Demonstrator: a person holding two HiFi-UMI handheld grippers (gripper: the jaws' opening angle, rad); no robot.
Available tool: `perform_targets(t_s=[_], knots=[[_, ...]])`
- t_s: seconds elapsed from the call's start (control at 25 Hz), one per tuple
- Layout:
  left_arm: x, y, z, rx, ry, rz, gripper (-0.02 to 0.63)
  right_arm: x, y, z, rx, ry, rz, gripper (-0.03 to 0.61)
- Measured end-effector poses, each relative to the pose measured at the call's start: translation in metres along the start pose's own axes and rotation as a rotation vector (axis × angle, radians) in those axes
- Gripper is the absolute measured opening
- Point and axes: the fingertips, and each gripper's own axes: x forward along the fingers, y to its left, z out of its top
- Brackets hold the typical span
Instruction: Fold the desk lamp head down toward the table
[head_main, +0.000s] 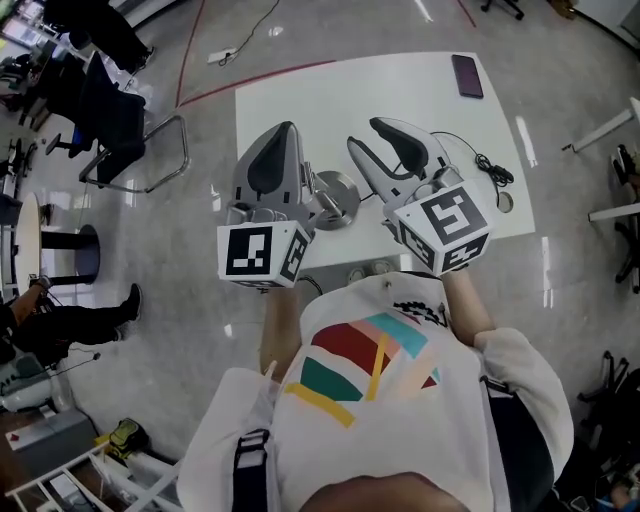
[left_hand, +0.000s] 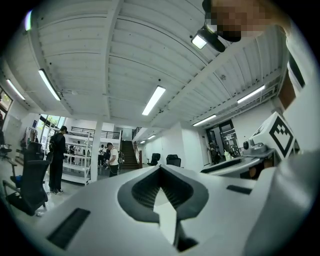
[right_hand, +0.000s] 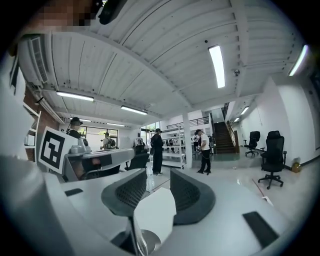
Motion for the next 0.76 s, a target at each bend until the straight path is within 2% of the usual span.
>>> perform_targets(t_s=[0.44, 0.76], knots=[[-0.011, 0.005, -0.007, -0.040, 0.001, -0.001, 0.044, 0.009, 0.024, -0.006, -0.008, 0.021, 0.047, 0.155], [-0.013, 0.009, -0.009, -0.054, -0.006, -0.021, 0.044, 0.011, 0.032, -0.010, -0.006, 0.024, 0.041, 0.155]])
